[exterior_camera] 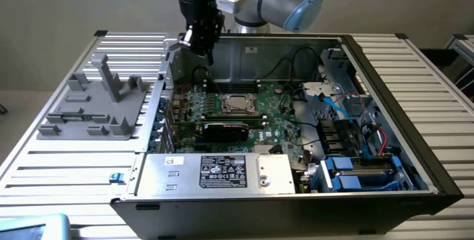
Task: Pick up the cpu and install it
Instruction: 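Install the first cpu locking lever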
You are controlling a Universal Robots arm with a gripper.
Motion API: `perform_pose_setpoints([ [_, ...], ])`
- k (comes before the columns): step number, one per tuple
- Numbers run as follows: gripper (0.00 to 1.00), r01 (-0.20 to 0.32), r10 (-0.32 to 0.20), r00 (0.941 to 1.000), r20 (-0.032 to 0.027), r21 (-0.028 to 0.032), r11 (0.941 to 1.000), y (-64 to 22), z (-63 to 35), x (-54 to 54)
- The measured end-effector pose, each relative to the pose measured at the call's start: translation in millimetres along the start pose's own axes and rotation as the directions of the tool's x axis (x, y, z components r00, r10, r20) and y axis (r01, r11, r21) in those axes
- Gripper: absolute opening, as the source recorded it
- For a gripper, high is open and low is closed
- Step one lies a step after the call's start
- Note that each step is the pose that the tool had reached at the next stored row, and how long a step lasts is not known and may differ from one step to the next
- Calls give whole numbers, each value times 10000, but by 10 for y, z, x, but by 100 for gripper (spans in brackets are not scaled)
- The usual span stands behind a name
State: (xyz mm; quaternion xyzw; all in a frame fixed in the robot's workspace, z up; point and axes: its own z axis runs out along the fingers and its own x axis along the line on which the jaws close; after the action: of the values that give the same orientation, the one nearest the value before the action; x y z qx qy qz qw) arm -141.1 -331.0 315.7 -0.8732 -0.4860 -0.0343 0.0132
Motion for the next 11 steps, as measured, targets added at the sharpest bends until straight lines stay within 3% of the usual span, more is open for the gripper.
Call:
perform_pose_setpoints([
  [6, 11, -922, 922, 9957, 5, -67, 9957, 0, 0, 0],
  [11, 11, -1680, 1680, 9858, 6, -124, 9857, 0, 1, 0],
])
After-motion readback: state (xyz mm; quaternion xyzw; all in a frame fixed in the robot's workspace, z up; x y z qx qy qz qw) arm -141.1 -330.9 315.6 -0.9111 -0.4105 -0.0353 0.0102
